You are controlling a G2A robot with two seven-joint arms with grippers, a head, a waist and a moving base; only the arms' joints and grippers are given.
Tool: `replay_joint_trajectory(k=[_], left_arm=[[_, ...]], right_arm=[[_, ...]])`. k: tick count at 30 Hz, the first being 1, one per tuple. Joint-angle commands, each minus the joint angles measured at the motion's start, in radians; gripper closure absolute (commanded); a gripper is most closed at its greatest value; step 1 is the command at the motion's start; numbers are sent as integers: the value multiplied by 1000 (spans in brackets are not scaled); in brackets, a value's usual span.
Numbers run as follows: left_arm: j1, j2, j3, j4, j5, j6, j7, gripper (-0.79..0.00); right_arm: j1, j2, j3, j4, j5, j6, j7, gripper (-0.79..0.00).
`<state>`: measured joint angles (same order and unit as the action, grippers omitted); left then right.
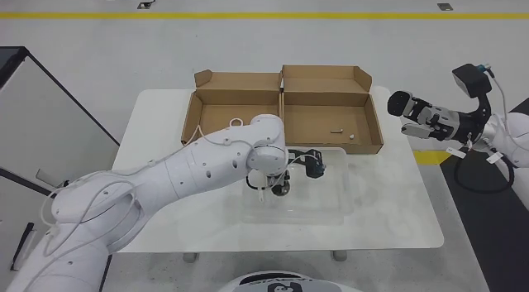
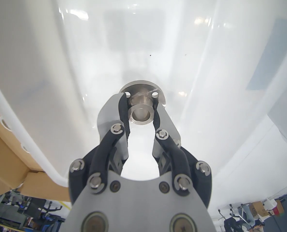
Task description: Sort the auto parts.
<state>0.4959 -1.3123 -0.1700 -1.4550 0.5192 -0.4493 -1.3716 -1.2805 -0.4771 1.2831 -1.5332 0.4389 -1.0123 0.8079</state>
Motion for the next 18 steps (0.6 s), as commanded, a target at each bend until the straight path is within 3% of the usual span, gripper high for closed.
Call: replay_joint_trajectory(k=[1,10,18], left_arm=[[-13,13,0,-38,-7,7,-7,0],[-63,75,0,-154,-47,-14,14,0],[-123,167,-15,-116,-88,-158,159,0]], right_arm=[[0,0,0,0,0,0,0,-785],[0,0,0,0,0,0,0,-785],[0,0,0,0,0,0,0,-785]])
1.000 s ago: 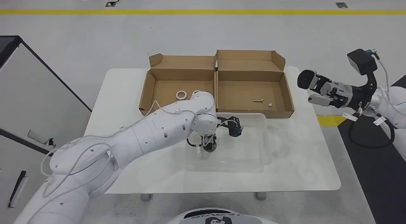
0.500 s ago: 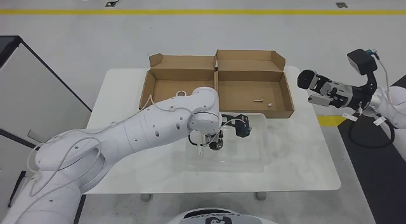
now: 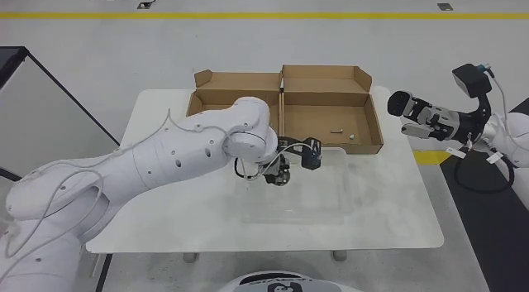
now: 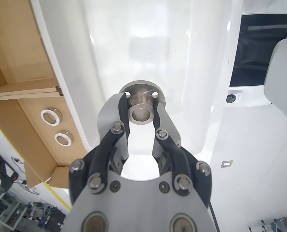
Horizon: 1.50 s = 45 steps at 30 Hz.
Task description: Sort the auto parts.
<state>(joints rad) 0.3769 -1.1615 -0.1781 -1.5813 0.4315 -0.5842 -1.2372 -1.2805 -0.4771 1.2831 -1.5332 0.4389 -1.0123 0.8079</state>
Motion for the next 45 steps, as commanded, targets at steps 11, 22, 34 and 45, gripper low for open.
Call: replay_joint_trajectory(k=[11,22,34,45], left_arm=[[-71,144,-38,-56,-4,-134,135,0],[3,247,-195,2,-142,-393,424,0],[170,330,-357,-43,-101,-428,836,0],[278,405,-412,-115,109,-428,1390,0]], right_arm=[[0,0,0,0,0,0,0,-785],[0,0,0,0,0,0,0,-785],[0,0,0,0,0,0,0,-785],[0,0,0,0,0,0,0,-785]])
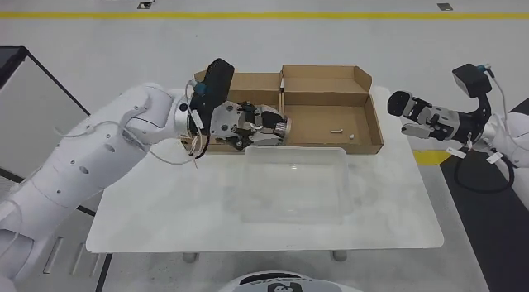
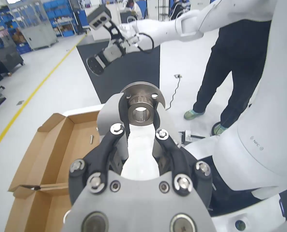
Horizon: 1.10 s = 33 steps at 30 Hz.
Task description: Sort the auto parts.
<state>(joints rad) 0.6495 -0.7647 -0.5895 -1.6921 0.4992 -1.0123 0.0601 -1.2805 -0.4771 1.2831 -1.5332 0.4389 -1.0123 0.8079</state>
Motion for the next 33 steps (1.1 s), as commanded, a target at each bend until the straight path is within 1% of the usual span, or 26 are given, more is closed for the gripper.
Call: replay_joint_trajectory(k=[1,4,8,9,13,17,24,33], left_arm=[[9,16,0,-6,76,0,157,0],[10,37,12,-7,203,0,373,0],[-2,67,48,16,424,0,704,0],[-8,73,54,16,468,0,748,0],[1,88,16,-22,428,0,748,0],[38,97,-39,-55,407,0,748,0],[105,102,-139,-105,383,0,748,0],[108,102,-144,-108,383,0,748,0]], right_arm=[[0,0,0,0,0,0,0,-785],[0,0,0,0,0,0,0,-785],[0,0,0,0,0,0,0,-785],[0,0,0,0,0,0,0,-785],[0,0,0,0,0,0,0,-785],[0,0,0,0,0,0,0,-785],[0,0,0,0,0,0,0,-785],[0,0,0,0,0,0,0,-785]])
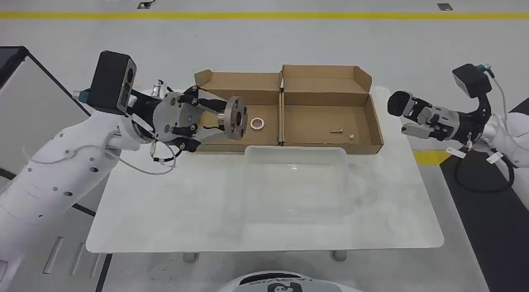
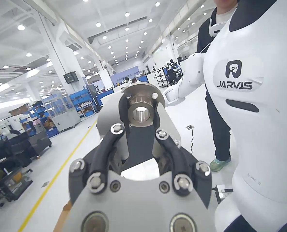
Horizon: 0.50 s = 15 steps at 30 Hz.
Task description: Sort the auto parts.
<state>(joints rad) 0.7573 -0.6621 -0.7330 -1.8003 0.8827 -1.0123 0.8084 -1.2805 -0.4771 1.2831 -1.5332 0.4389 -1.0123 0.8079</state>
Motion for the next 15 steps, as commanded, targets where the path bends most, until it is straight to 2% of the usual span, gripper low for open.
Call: replay_joint_trajectory(k=[1,7,15], left_arm=[[0,0,0,0,0,0,0,0],[10,-1,-2,1,-12,18,-12,0],[76,-4,-101,-54,-122,0,-1,0]], right_arm=[[0,0,0,0,0,0,0,-785],[0,0,0,0,0,0,0,-785],[0,0,0,0,0,0,0,-785]])
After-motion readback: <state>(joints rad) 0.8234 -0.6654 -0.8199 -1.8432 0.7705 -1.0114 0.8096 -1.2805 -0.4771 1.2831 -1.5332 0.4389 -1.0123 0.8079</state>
